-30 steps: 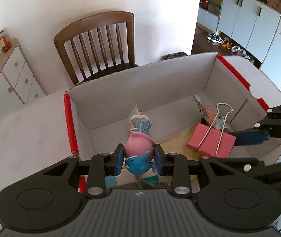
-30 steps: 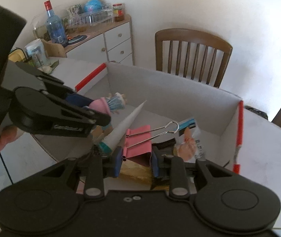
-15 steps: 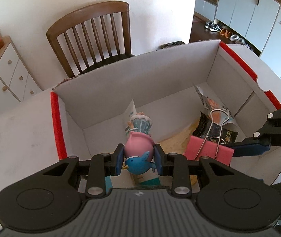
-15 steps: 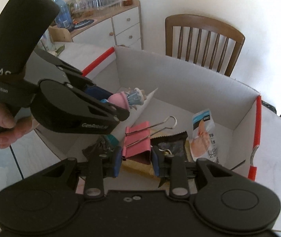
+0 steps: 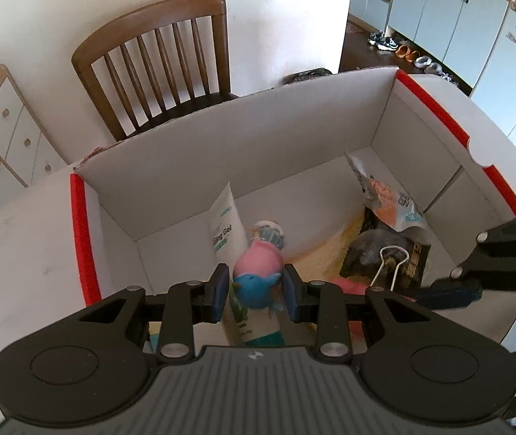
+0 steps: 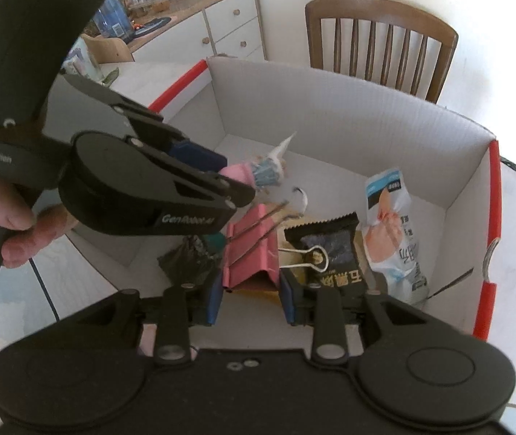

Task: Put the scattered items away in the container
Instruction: 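Lower the pink toy and binder clip into the box and open both grippers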

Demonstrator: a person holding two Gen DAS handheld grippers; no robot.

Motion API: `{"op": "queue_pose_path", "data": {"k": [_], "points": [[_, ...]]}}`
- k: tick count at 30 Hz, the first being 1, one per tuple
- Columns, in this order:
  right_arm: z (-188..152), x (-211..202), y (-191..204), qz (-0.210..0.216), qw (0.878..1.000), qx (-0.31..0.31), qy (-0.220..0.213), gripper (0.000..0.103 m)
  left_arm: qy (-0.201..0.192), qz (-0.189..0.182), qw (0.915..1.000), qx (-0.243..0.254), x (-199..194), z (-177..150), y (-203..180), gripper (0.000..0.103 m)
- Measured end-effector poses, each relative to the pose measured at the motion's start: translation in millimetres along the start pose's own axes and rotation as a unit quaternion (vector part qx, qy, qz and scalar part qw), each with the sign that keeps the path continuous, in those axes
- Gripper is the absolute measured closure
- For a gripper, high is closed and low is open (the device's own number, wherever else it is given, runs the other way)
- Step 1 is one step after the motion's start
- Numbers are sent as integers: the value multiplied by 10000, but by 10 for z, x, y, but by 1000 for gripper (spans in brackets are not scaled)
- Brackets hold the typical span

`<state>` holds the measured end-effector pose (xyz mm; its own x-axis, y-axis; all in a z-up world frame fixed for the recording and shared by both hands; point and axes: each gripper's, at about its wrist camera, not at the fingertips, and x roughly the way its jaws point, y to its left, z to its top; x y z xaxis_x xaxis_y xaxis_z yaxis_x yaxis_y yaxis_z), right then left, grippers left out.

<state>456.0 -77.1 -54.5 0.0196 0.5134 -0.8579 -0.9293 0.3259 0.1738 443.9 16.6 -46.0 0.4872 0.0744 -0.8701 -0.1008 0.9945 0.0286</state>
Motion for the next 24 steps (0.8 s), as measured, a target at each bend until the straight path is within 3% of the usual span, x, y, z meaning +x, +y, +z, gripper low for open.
{"op": "queue_pose_path", "data": {"k": [24], "points": [[-63, -270, -27, -124, 9995, 185, -207, 0, -62, 70, 9999, -146, -205, -27, -2, 73]]}}
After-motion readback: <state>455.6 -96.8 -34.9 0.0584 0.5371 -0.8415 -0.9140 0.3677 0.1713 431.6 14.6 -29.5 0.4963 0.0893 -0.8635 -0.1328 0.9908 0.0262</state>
